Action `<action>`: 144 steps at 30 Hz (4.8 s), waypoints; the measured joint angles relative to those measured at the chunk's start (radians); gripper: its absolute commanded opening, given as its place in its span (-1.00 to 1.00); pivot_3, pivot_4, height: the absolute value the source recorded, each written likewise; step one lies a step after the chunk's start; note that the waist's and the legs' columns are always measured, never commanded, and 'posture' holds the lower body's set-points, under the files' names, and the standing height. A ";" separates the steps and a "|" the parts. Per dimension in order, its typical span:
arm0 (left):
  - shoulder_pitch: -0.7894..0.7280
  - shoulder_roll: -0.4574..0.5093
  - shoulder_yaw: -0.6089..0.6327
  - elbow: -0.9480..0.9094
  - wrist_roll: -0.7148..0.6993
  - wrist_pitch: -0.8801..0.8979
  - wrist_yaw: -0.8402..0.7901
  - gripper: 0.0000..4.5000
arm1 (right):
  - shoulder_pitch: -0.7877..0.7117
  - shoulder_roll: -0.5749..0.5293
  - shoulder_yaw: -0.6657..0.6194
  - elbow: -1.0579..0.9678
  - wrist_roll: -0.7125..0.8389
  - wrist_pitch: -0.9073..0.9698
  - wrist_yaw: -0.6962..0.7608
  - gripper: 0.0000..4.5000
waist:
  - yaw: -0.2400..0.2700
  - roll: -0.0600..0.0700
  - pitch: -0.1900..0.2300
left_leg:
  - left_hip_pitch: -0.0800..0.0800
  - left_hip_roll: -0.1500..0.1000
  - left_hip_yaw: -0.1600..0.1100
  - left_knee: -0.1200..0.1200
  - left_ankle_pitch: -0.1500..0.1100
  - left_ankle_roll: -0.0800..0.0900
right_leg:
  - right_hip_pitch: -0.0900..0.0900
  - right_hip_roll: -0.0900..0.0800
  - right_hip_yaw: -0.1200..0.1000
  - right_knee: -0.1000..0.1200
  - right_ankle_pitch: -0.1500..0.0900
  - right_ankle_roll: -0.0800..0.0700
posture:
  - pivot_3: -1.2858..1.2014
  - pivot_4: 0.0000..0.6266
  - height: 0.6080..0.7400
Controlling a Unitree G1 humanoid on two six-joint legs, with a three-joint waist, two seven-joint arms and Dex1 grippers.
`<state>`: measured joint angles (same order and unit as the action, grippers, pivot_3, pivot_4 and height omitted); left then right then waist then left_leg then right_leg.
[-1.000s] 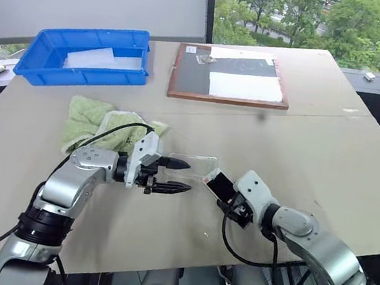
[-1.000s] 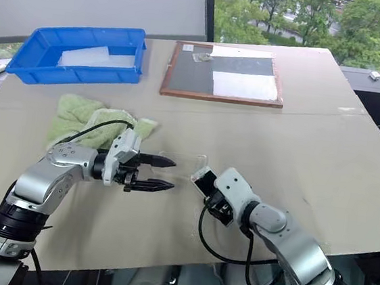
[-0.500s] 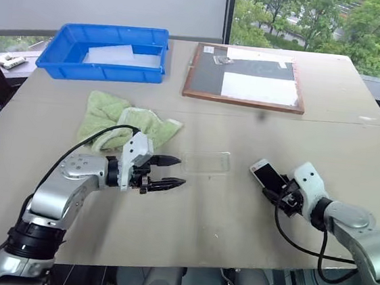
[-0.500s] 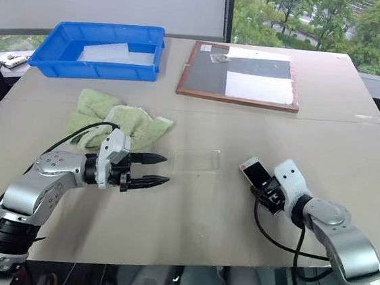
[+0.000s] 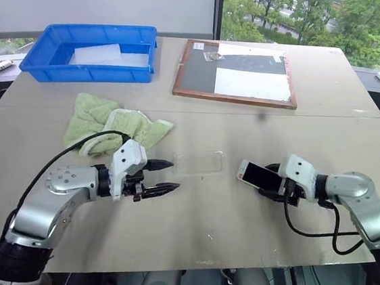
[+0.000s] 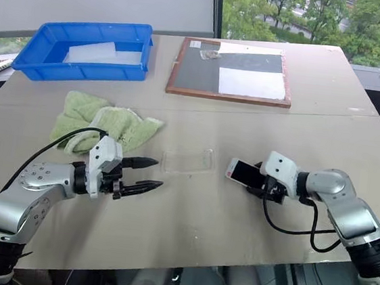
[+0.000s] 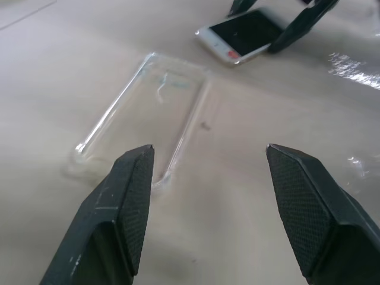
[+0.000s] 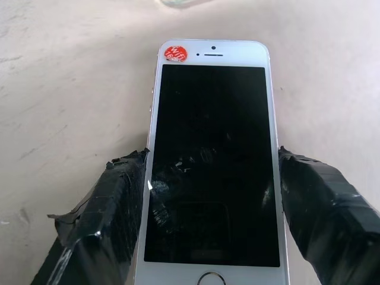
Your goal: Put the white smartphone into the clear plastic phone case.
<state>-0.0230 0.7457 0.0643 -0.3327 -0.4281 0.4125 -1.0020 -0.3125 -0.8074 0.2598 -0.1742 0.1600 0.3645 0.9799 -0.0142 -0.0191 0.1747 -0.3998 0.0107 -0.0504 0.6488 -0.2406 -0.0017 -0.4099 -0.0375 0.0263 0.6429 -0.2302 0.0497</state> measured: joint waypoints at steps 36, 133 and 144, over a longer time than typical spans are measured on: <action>-0.399 -0.152 -0.371 0.278 0.230 -0.033 -0.136 -1.00 | 0.102 -0.042 -0.276 -0.375 0.268 0.333 -0.046 0.33 | 0.002 0.001 0.002 | -0.001 -0.001 -0.001 0.004 0.000 0.000 | 0.000 0.000 0.001 0.006 0.004 0.001 | 0.03 -0.52 1.00; 0.120 -0.046 0.113 0.048 -0.060 -0.182 -0.061 0.87 | -0.559 0.309 0.144 0.286 -0.170 0.058 0.342 -0.63 | -0.004 0.003 0.005 | 0.002 0.000 0.000 0.004 0.000 -0.001 | -0.004 0.001 0.002 0.015 0.003 -0.004 | 0.03 -0.52 1.00; 0.109 -0.046 0.091 0.048 -0.052 -0.177 -0.033 0.87 | -0.422 0.344 0.186 0.262 -0.181 0.105 0.238 -0.99 | -0.004 0.003 0.005 | 0.002 0.000 0.000 0.004 0.000 -0.001 | -0.004 0.001 0.002 0.014 0.003 -0.003 | 0.03 -0.52 1.00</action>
<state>0.0858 0.6993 0.1557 -0.2850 -0.4801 0.2355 -1.0354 -0.7345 -0.4638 0.4457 0.0879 -0.0209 0.4699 1.2178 -0.0185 -0.0159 0.1793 -0.3977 0.0103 -0.0501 0.6527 -0.2403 -0.0024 -0.4136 -0.0367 0.0281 0.6574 -0.2272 0.0463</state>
